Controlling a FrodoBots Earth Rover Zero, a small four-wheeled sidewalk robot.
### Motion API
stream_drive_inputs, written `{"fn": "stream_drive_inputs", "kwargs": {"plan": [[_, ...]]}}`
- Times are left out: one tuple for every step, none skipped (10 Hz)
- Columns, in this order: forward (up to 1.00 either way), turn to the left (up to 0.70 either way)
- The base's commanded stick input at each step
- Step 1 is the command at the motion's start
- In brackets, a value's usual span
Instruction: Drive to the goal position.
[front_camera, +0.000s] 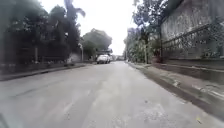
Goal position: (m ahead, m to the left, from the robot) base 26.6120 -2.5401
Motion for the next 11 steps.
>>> {"fn": "stream_drive_inputs", "kwargs": {"plan": [[0.85,0.0],[0.85,0.0],[0.85,0.0],[0.85,0.0],[0.85,0.0],[0.85,0.0],[0.85,0.0],[0.85,0.0],[0.85,0.0],[0.85,0.0],[0.85,-0.18]]}}
